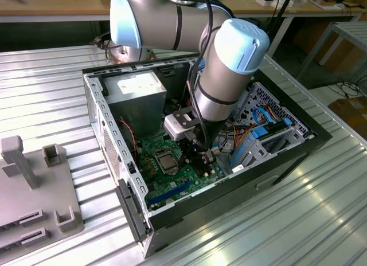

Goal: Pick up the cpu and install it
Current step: 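Install the first cpu locking lever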

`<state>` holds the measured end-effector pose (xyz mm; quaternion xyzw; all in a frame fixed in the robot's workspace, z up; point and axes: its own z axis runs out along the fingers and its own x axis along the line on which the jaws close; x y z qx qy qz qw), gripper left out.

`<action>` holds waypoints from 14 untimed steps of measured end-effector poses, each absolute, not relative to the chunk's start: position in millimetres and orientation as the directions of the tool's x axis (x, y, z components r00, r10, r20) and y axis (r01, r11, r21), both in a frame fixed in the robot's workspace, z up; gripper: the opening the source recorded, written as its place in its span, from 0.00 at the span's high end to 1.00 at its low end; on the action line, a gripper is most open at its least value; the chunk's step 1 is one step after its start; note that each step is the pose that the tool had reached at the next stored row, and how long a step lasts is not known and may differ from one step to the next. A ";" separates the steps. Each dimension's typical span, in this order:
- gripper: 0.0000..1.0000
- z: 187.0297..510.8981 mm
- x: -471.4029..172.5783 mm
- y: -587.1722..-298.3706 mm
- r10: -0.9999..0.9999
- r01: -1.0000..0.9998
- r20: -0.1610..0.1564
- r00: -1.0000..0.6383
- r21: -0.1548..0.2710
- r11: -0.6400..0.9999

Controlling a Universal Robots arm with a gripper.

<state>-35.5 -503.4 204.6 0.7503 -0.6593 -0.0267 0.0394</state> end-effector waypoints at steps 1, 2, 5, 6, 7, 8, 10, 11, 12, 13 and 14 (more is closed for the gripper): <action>0.89 203.8 -35.3 -503.4 -0.991 -0.987 0.012 0.133 0.094 -0.131; 0.89 203.3 -35.2 -503.4 -0.991 -0.987 0.012 0.135 0.094 -0.134; 0.89 202.1 -35.0 -503.4 -0.990 -0.986 0.013 0.142 0.095 -0.140; 0.89 201.4 -34.8 -503.4 -0.989 -0.985 0.013 0.147 0.095 -0.145; 0.89 200.8 -34.5 -503.4 -0.988 -0.984 0.014 0.151 0.095 -0.149; 0.89 200.5 -34.0 -503.4 -0.988 -0.984 0.014 0.154 0.095 -0.152; 0.89 200.3 -33.1 -503.4 -0.987 -0.983 0.014 0.160 0.095 -0.158; 0.89 200.3 -32.6 -503.4 -0.987 -0.982 0.014 0.162 0.095 -0.160; 0.89 200.2 -32.2 -503.4 -0.986 -0.982 0.014 0.166 0.095 -0.164; 0.89 200.0 -31.8 -503.4 -0.986 -0.981 0.014 0.169 0.095 -0.167; 0.89 199.9 -31.4 -503.4 -0.985 -0.981 0.015 0.172 0.095 -0.170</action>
